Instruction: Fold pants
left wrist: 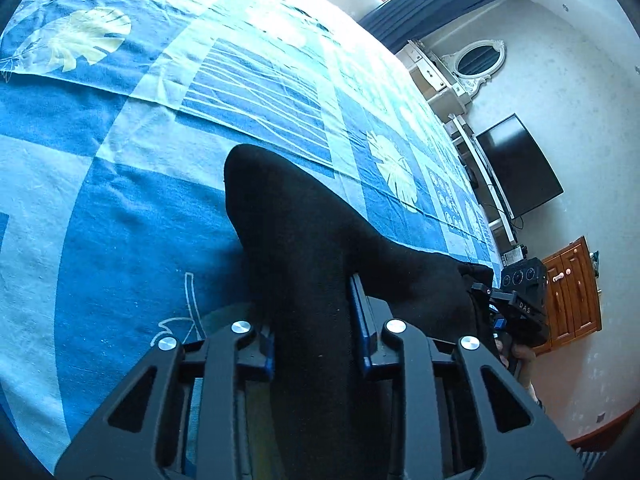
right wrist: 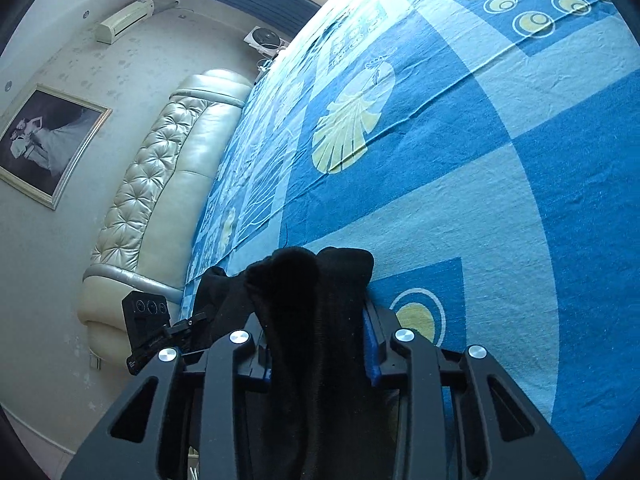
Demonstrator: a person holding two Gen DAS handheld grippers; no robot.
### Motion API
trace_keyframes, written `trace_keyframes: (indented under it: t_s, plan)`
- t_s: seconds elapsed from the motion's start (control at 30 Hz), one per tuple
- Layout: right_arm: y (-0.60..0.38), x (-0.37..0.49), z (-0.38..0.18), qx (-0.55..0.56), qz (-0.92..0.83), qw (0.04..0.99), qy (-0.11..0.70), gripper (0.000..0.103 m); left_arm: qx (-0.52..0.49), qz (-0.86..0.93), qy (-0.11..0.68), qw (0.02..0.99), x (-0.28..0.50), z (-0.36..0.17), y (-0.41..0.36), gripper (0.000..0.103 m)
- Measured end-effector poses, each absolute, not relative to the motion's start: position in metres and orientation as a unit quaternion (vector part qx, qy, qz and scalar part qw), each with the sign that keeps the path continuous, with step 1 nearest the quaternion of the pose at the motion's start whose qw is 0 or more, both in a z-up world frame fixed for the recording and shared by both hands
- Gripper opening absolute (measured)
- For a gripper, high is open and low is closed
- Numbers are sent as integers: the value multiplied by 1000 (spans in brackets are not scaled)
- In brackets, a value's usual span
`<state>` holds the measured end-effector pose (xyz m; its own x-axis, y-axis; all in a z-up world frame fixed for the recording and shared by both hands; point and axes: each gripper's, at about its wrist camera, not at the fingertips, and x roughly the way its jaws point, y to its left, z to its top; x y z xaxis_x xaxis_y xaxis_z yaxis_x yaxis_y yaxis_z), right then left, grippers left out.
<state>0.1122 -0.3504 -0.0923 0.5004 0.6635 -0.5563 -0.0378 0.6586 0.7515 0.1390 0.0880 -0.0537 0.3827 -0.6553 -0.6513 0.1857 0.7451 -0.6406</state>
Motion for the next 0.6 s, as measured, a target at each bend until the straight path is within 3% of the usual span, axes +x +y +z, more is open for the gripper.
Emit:
trace_keyframes:
  t_s: [0.4,0.6]
  plan:
    - [-342,201,-64,338,231,821,398,30,-209,-226,468,829,237,-23,84,22]
    - [-347,245,-86,344,212,811,423,30,-143,-201,496,832,277,-38,70,23]
